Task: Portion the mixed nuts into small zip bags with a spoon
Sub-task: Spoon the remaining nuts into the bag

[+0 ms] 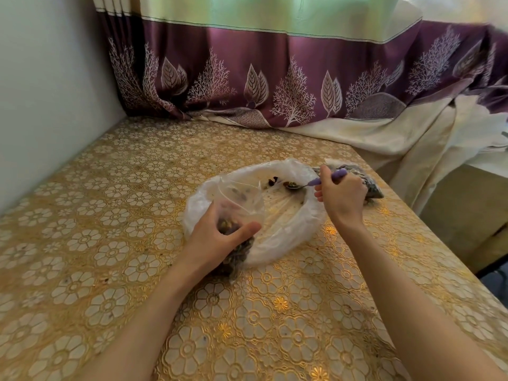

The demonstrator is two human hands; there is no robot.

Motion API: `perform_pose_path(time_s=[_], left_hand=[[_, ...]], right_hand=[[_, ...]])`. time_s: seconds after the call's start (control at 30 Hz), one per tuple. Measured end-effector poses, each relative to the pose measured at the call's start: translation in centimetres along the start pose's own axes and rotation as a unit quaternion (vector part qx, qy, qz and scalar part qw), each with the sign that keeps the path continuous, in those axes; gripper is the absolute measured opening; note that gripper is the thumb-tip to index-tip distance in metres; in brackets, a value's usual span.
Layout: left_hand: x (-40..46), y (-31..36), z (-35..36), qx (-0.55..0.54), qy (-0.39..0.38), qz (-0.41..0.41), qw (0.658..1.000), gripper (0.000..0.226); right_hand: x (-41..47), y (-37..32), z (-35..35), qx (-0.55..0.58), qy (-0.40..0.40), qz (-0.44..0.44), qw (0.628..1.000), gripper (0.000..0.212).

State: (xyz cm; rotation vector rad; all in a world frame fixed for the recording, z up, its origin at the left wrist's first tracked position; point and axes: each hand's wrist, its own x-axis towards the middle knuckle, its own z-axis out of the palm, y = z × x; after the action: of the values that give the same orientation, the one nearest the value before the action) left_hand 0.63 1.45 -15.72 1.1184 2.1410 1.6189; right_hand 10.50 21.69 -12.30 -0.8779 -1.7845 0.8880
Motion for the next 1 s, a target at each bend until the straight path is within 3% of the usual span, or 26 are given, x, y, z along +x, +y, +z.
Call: perform_pose_path(time_s=[0.2, 0.37, 0.67, 1.0], left_hand=[[0.1, -0.1, 0.0, 0.001, 0.005, 0.006, 1.0, 0.07], [0.1, -0.1, 0.0, 0.002, 0.005, 0.01, 1.0, 0.066], [0.1, 0.1, 0.1, -0.002, 0.005, 0.011, 1.0, 0.069], [-0.1, 0.2, 0.1, 0.006, 0.005, 0.009, 1.0, 0.057]], right_hand=[[-0.2, 0.8, 0.3, 0.078, 0.002, 0.116, 0.99, 0.031], [-0.5, 1.5, 1.0, 0.221, -0.029, 0.231, 0.947, 0.023], [-0.4, 0.9, 1.9, 0.244, -0.036, 0.251, 0.936, 0.022], [-1.1, 0.9, 0.2, 0.338, -0.049, 0.315, 0.885, 0.022]])
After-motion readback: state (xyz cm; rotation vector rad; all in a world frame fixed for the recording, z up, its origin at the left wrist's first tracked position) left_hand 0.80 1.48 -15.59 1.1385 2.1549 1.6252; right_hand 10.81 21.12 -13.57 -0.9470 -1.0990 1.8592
